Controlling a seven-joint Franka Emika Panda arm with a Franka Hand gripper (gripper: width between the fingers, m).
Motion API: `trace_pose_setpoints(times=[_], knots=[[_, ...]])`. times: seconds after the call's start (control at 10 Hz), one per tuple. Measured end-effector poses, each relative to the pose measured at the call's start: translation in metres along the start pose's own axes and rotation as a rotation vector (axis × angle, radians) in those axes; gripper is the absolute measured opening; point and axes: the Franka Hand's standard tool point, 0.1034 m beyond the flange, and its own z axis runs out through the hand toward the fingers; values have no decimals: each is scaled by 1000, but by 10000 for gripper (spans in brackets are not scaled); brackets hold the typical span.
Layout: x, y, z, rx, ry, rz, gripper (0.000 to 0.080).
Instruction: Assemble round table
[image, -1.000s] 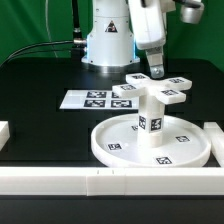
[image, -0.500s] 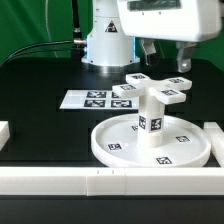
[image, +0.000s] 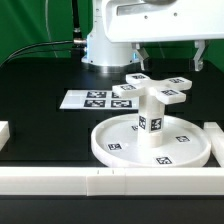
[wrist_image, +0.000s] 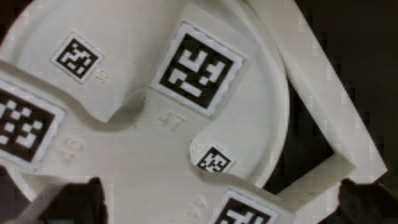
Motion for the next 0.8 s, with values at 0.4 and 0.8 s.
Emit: trace_pose_setpoints(times=[0.4,0.8], knots=[[4,3,-2,-62,1,-578,649],[7,1,-2,-80,-26,-879,649]])
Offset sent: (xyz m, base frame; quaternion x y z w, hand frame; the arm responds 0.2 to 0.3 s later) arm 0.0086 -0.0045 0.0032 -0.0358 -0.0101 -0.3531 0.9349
